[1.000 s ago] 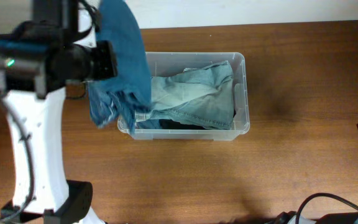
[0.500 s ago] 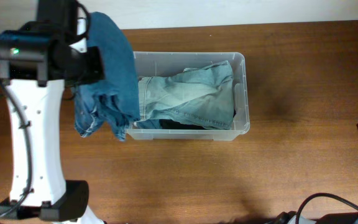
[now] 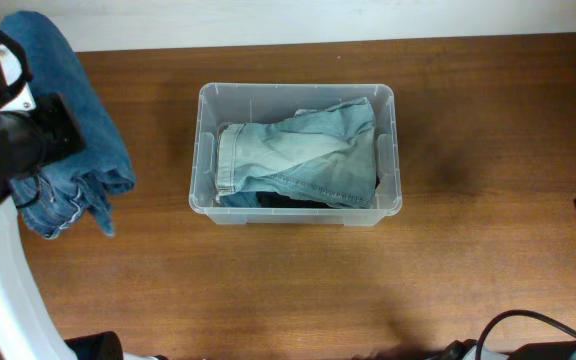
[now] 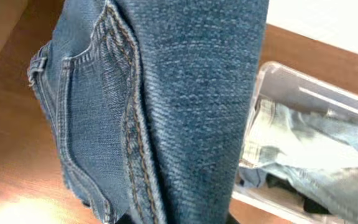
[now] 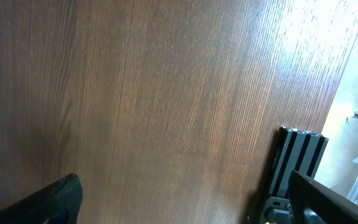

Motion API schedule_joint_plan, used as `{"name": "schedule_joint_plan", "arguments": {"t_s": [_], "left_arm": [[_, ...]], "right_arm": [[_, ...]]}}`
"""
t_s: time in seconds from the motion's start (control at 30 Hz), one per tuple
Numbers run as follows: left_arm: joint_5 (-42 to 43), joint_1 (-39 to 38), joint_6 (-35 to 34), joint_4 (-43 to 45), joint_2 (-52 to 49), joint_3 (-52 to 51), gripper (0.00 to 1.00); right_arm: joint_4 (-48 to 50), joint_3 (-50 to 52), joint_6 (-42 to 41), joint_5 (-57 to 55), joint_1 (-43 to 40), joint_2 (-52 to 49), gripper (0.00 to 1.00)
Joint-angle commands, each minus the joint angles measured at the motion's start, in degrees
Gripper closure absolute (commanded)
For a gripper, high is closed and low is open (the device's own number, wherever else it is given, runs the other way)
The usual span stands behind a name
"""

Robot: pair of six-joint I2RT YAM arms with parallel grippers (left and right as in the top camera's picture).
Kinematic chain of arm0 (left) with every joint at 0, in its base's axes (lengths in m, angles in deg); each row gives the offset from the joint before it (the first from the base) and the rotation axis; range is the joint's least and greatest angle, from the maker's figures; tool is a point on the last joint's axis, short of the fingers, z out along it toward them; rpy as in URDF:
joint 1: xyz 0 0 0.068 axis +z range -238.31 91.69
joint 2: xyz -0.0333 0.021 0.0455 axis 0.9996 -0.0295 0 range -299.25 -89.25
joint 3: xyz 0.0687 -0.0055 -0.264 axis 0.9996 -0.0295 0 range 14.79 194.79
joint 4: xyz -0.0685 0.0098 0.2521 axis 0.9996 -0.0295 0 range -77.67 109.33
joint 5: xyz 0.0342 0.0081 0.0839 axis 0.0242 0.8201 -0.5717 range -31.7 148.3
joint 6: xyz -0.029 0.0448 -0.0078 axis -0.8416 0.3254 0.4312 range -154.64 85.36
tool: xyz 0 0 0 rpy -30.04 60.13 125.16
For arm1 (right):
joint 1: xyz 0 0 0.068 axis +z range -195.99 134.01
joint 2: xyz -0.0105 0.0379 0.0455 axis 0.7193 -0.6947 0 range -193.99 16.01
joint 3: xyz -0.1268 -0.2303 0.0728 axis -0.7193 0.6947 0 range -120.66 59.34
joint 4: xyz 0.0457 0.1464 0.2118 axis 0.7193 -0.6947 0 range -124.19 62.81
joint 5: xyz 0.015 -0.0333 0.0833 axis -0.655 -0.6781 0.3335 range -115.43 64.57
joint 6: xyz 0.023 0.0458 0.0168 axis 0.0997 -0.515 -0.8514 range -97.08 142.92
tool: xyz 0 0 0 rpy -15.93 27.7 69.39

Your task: Pack container

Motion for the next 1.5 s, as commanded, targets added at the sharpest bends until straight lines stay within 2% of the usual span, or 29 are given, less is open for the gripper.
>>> {"name": "schedule_joint_plan", "arguments": {"t_s": [0.0,0.17,0.4,1.0,1.23,1.47], "left_arm": [[3.19,-0.87,2.91,0.35,0.48,-3.45,0.99],[3.19,-0.87,2.89,0.37,-2.95,-9.07,0.99],[3.23,-1.97,2.89,0.57,-7.37,-9.81,0.99],[3.17,-16.39,2.45,6.47,-8.02,-9.81,0.99],[1.64,-19.23,2.43,7.56,-8.0,-9.79,0.99],[1.68,-21.62,-0.5,8.41,-8.02,-9.79,0.99]], "right_arm": [[0.0,0.24,-0.48,-0.28,-0.15,0.07,0.02],[0.0,0.24,-0.48,-0.28,-0.15,0.07,0.02],[0.02,0.24,-0.48,-0.28,-0.15,0.07,0.02],[0.0,0.24,-0.48,-0.28,-0.15,0.07,0.02],[0.02,0.24,-0.48,-0.28,-0.15,0.07,0.02],[0.0,0.24,-0.48,-0.28,-0.15,0.07,0.02]]}}
